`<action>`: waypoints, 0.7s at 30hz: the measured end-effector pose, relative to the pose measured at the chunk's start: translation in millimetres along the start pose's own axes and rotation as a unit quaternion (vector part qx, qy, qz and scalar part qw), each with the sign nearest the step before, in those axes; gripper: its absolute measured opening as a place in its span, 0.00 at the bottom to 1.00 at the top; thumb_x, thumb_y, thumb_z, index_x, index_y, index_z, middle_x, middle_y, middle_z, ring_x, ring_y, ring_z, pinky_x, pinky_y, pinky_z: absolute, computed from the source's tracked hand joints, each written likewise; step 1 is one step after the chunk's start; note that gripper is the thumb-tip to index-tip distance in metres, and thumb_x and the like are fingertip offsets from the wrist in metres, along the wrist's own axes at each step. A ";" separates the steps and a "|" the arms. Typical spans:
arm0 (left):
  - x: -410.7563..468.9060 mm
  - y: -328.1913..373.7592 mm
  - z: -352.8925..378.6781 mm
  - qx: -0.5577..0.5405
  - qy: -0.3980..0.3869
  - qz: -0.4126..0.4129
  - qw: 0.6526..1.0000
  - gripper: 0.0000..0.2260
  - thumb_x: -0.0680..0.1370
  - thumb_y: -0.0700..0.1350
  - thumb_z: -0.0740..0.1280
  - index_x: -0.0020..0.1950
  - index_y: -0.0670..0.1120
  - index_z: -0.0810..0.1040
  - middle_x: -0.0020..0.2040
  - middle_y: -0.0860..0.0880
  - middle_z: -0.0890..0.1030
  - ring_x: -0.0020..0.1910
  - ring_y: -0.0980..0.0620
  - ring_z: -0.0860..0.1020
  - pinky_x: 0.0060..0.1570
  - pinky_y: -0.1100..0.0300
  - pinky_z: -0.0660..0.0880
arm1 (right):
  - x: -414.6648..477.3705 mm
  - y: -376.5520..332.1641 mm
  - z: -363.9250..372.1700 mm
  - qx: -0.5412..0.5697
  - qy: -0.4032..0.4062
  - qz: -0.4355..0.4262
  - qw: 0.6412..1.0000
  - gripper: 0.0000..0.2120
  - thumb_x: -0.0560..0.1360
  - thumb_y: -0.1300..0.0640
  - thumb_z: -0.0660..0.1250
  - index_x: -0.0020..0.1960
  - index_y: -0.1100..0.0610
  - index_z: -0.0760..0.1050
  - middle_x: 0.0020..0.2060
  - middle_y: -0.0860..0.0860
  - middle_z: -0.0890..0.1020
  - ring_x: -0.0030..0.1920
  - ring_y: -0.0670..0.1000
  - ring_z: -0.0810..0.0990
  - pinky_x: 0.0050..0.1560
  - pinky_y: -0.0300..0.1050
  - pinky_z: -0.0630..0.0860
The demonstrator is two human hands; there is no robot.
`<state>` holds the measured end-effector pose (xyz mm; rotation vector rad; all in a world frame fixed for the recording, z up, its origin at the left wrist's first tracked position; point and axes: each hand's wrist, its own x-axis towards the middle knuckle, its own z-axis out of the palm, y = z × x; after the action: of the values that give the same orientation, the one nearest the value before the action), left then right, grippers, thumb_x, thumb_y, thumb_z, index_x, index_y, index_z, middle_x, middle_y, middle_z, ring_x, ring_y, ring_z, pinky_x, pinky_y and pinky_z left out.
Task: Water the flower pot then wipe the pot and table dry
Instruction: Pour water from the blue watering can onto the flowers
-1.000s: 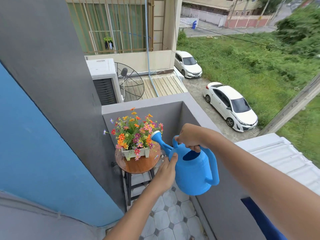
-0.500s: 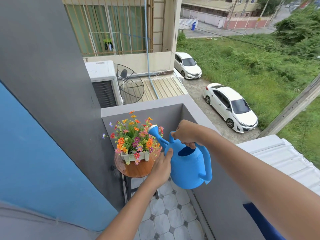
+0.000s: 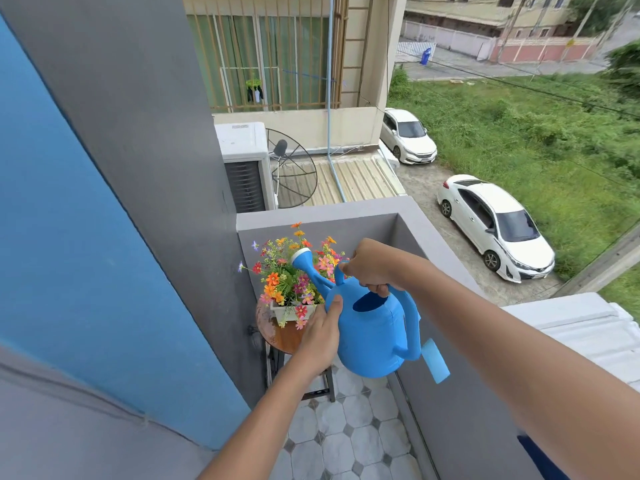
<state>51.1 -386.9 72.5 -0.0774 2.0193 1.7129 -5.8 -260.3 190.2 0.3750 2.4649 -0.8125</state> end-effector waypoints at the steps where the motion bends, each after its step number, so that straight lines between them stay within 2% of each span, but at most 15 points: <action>1: -2.7 1.7 -2.7 -0.002 0.006 0.000 1.000 0.31 0.76 0.70 0.51 0.72 0.54 0.65 0.61 0.59 0.70 0.60 0.58 0.69 0.65 0.49 0.67 | 0.3 -0.3 1.2 0.000 -0.002 0.003 1.000 0.16 0.81 0.52 0.62 0.40 0.63 0.70 0.28 0.55 0.67 0.20 0.52 0.62 0.25 0.40 0.61; 3: -1.8 -1.4 -5.5 0.008 0.008 0.001 1.000 0.22 0.79 0.66 0.51 0.67 0.56 0.66 0.51 0.62 0.68 0.50 0.62 0.69 0.63 0.49 0.69 | -0.5 1.3 2.1 0.015 -0.002 0.002 1.000 0.15 0.81 0.52 0.62 0.42 0.63 0.71 0.29 0.55 0.67 0.21 0.52 0.61 0.25 0.40 0.61; 4: -2.0 -1.0 -5.8 0.017 0.008 0.002 1.000 0.19 0.79 0.66 0.51 0.63 0.57 0.65 0.49 0.63 0.68 0.48 0.64 0.69 0.61 0.50 0.70 | -1.4 2.9 2.0 0.028 0.000 -0.001 1.000 0.14 0.81 0.53 0.62 0.44 0.64 0.72 0.29 0.56 0.67 0.22 0.52 0.61 0.25 0.40 0.61; 6: -0.2 -1.9 -6.0 0.027 0.013 0.012 0.999 0.19 0.78 0.67 0.51 0.61 0.57 0.67 0.57 0.57 0.73 0.54 0.61 0.71 0.59 0.50 0.69 | -3.6 7.4 2.2 0.056 0.001 -0.010 0.998 0.13 0.81 0.55 0.62 0.49 0.65 0.75 0.31 0.56 0.68 0.24 0.53 0.61 0.25 0.41 0.61; 7: 0.5 -1.4 -4.4 0.033 0.013 0.020 0.999 0.19 0.78 0.67 0.51 0.62 0.57 0.68 0.61 0.55 0.73 0.57 0.58 0.71 0.57 0.52 0.67 | -5.3 11.5 2.2 0.070 0.000 -0.013 0.997 0.12 0.81 0.57 0.61 0.52 0.66 0.76 0.32 0.57 0.68 0.25 0.53 0.62 0.26 0.42 0.61; 9: 1.8 -0.1 -2.8 0.044 0.013 0.032 0.998 0.21 0.80 0.64 0.51 0.67 0.55 0.68 0.62 0.55 0.70 0.63 0.55 0.69 0.56 0.55 0.63 | -7.8 20.5 3.0 0.099 -0.001 -0.017 0.995 0.13 0.82 0.58 0.60 0.54 0.67 0.76 0.32 0.57 0.68 0.26 0.53 0.62 0.27 0.43 0.61; 13: 8.4 4.6 13.1 0.059 0.001 0.058 0.997 0.23 0.79 0.65 0.52 0.69 0.56 0.69 0.65 0.53 0.73 0.62 0.54 0.71 0.58 0.54 0.66 | -13.2 50.5 -0.1 0.195 0.019 -0.021 0.980 0.15 0.82 0.54 0.59 0.56 0.66 0.75 0.32 0.55 0.66 0.26 0.52 0.61 0.25 0.41 0.62; 17: 20.3 16.0 38.7 0.076 -0.009 0.092 0.993 0.16 0.80 0.64 0.53 0.61 0.59 0.69 0.56 0.59 0.76 0.57 0.58 0.74 0.58 0.53 0.72 | -22.3 84.0 -8.3 0.307 0.052 -0.021 0.950 0.11 0.83 0.55 0.59 0.50 0.62 0.74 0.31 0.54 0.66 0.25 0.50 0.61 0.23 0.40 0.63; 19: 30.2 22.4 57.5 0.092 -0.021 0.110 0.989 0.19 0.80 0.65 0.53 0.64 0.57 0.71 0.54 0.57 0.78 0.55 0.57 0.77 0.53 0.53 0.76 | -27.2 104.1 -14.1 0.358 0.079 -0.018 0.930 0.11 0.83 0.54 0.59 0.47 0.61 0.72 0.31 0.53 0.66 0.24 0.49 0.62 0.23 0.40 0.63; 21: 38.6 26.8 73.4 0.104 -0.029 0.123 0.987 0.20 0.81 0.63 0.53 0.66 0.56 0.72 0.54 0.55 0.79 0.54 0.57 0.78 0.48 0.57 0.75 | -29.8 120.7 -16.5 0.402 0.108 -0.016 0.909 0.12 0.83 0.54 0.59 0.44 0.60 0.70 0.30 0.53 0.66 0.23 0.48 0.62 0.23 0.40 0.62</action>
<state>31.7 -302.0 74.7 0.2996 2.2264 1.6117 61.5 -158.7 160.8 0.7384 2.2068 -1.8791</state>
